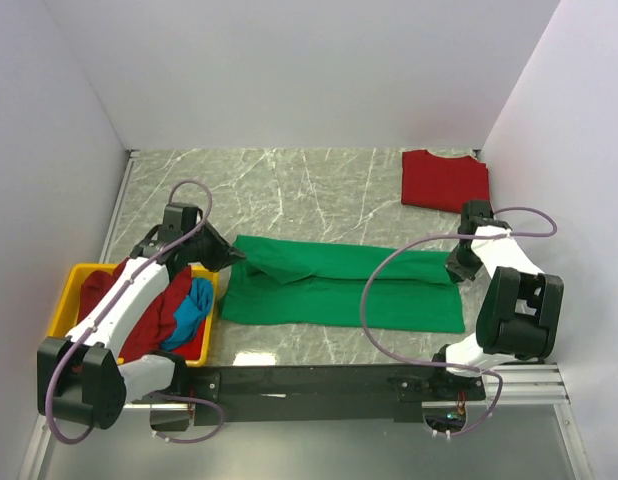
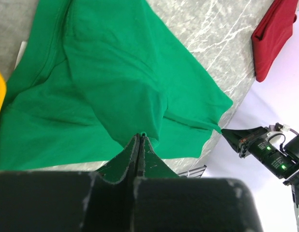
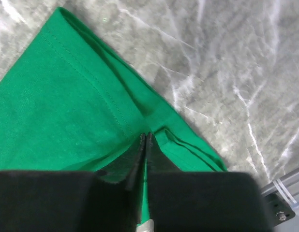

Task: Fold and stack the t-shirts
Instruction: Fold the tshirt

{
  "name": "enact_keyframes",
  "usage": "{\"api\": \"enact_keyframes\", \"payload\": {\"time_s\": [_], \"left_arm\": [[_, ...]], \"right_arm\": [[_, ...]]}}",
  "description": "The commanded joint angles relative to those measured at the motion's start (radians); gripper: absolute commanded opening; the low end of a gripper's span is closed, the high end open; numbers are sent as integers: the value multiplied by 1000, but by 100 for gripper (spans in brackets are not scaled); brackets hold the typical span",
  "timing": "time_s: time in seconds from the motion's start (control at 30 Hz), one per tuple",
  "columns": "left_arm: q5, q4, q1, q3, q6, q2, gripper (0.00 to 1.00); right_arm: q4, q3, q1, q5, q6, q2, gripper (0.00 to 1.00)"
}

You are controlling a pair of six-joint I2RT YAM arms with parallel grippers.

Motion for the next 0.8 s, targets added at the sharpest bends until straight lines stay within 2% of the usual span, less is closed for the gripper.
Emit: {"api": "enact_keyframes", "payload": {"time_s": [0.0,0.03,0.07,0.2,0.23,0.27,0.3,0.4,0.43,0.53,0.67,0.77], "left_arm": [[15,-19,-5,-28,10,-41,3],[11,-29,-3,-36,12,-43,9],[5,-34,-3,-51,12,-44,14],[-69,-57,-3,-73,19,-34,49],[-87,-58,-2,-70,26,-26,53],[-124,-62,-3,-53,32,-15,57],[-138,-63,-3,-41,49,9,60],[-199,-69,-23,31,105,55,61],[-222,-72,-37,51,124,65,61],[-291,-89,-109,137,199,112,60],[-313,-69,-227,217,254,178,60],[-287,-11,-301,214,280,238,60]], "right_arm": [[-39,-11,8,81,31,-72,16],[-47,-11,10,95,38,-89,25],[-53,-12,13,102,54,-98,38],[-70,2,33,122,83,-152,52],[-73,9,51,132,88,-172,62],[-73,15,69,138,92,-181,66],[-67,38,114,142,91,-192,67],[-54,95,210,156,74,-177,67],[-47,109,297,126,69,-168,67],[5,138,394,32,66,-125,62],[117,108,468,-190,117,-82,57],[171,115,529,-258,115,-30,55]]}}
